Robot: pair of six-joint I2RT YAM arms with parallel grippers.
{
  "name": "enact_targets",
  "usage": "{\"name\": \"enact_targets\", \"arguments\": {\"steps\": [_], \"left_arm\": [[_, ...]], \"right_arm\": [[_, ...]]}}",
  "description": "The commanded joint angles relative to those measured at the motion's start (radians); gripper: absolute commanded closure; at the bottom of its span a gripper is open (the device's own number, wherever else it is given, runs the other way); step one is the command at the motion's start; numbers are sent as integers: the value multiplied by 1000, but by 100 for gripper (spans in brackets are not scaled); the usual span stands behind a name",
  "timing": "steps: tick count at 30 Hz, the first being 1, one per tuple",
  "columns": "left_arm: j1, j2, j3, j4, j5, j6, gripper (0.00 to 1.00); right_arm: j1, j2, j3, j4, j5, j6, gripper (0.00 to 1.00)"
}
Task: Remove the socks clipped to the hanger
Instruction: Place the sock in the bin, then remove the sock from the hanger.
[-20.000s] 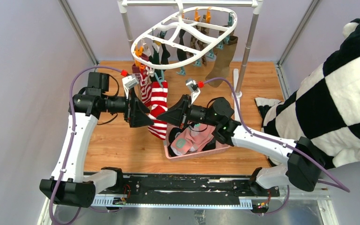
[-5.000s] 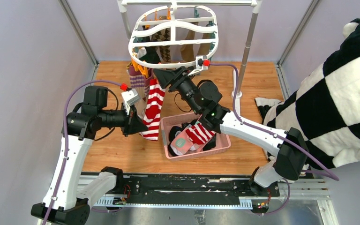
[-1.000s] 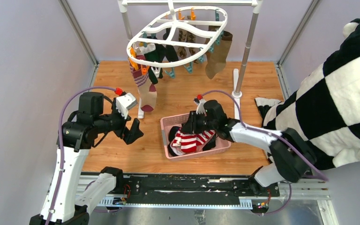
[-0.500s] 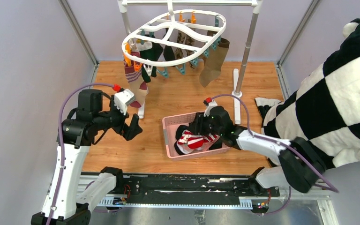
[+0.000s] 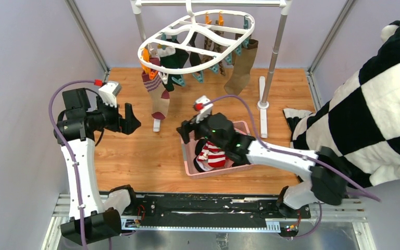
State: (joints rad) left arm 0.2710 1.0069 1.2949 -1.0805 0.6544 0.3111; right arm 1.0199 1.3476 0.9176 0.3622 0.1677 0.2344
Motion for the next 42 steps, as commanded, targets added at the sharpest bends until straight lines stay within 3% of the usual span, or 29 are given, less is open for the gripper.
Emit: {"name": "enact_targets", "arguments": {"steps": [1,4,11,18,22,23,27,29,31,42], "left_arm": [[68,6,23,5,88,24,0],[96,10,17,-4,95,36,0],[186,43,22,-51,116,99,0],[231,74,33,-90,122,165,0],[239,71,33,-109,121,201,0],[239,69,31,-112,119,206,0],[239,62,17,-111,123,218,0],[240,61,19,-112,135,213,0],[240,56,19,-116,150,212,0],[238,-43,34,-165,227,235,0]], "right_arm": [[48,230,134,155,70,-217,8],[49,399,284,206,114,-272,7],[60,727,661,259,380,-400,5],[49,997,1024,236,427,-476,2],[43,1068,1151,202,407,-481,14],[43,1062,1148,209,400,-481,22],[44,965,999,328,327,-452,75],[49,912,935,348,305,-446,91],[58,857,856,378,287,-445,96],[119,489,445,465,50,-302,96]]}}
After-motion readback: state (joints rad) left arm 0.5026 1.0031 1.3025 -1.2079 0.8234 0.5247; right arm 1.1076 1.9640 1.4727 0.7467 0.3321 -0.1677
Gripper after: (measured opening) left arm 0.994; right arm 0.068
